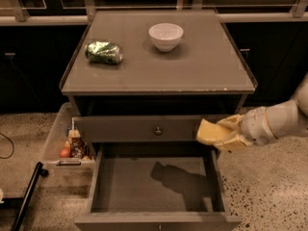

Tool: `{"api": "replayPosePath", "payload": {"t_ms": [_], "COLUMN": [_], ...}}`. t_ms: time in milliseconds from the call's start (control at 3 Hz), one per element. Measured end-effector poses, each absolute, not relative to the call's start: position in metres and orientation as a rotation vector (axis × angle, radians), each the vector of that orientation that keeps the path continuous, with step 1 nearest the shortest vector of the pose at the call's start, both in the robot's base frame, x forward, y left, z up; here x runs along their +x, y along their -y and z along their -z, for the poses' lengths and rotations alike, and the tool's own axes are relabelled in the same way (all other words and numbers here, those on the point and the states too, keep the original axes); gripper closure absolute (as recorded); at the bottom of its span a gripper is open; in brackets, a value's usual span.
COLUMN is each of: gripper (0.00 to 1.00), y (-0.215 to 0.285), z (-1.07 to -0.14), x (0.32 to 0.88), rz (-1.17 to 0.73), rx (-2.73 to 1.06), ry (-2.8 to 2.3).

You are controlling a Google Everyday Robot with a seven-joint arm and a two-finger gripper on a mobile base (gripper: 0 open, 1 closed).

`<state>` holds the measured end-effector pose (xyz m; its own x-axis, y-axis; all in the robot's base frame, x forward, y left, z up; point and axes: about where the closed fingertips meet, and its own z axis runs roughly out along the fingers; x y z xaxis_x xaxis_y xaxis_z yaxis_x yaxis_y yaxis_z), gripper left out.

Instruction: Place sponge into middle drawer

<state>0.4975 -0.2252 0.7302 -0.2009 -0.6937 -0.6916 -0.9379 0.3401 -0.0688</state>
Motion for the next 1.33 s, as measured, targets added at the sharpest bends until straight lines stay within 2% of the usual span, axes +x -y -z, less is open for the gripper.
{"api": "replayPosePath", "payload": {"t_ms": [333, 1000, 1333], "gripper": [1.00, 1.00, 1.00], "y": [0.213, 0.221, 0.221], "z": [-0.662, -0.543, -0.543], "x": [0.495, 0.517, 0.517], "rz": [-0.518, -0.468, -0.470], "rx": [-1.435, -1.426, -1.425], "ry": [-2.021, -1.953, -1.953]}}
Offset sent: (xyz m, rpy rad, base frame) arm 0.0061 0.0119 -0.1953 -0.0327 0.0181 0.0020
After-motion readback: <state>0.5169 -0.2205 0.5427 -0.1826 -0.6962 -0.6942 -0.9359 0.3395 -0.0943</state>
